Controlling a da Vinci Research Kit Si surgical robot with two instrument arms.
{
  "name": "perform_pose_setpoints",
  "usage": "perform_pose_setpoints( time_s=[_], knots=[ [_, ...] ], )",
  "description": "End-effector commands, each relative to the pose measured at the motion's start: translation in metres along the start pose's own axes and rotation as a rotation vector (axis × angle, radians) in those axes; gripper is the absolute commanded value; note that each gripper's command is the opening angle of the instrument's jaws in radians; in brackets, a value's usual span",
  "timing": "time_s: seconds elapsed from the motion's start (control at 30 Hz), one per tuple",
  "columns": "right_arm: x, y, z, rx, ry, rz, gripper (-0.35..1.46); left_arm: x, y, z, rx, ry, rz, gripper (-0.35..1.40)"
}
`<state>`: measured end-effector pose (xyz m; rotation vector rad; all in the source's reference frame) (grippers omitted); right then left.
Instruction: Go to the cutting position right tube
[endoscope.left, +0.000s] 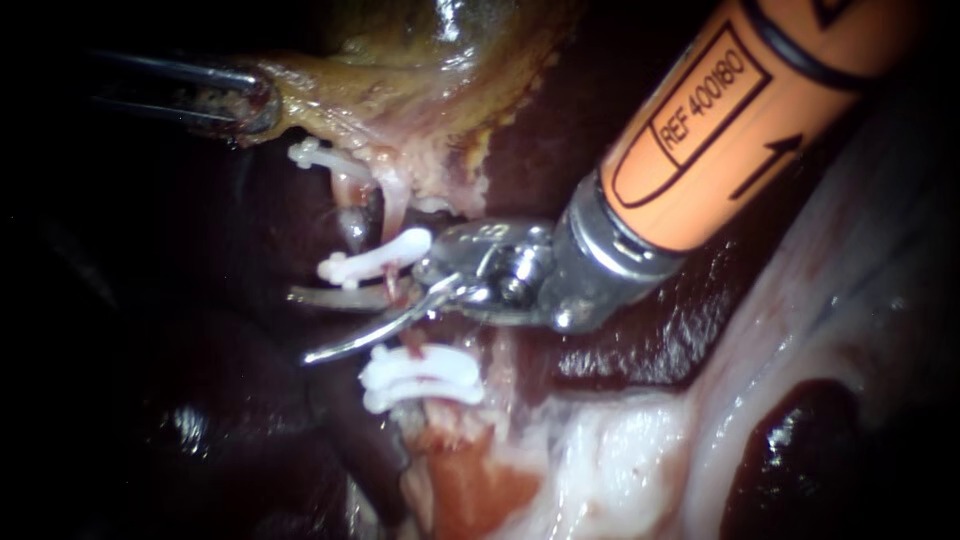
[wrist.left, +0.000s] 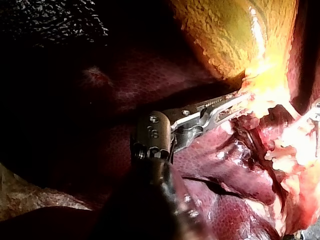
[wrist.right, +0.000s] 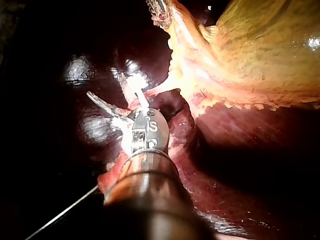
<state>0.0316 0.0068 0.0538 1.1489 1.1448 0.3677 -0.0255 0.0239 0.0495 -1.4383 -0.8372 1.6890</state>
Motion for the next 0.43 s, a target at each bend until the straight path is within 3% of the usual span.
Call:
perform_pose_setpoints(
  time_s=[0.03, 0.43],
  knots=[
    [0.0, 0.0001, -0.0001, -0.004, 0.001, 0.0, 1.33, 0.0, 0.0, 0.0, 0.0, 0.0, 0.0, -0.35],
    [-0.0003, 0.0003, -0.0004, -0.003, -0.001, 0.005, 1.31, 0.0, 0.0, 0.0, 0.0, 0.0, 0.0, -0.35]
  ],
)
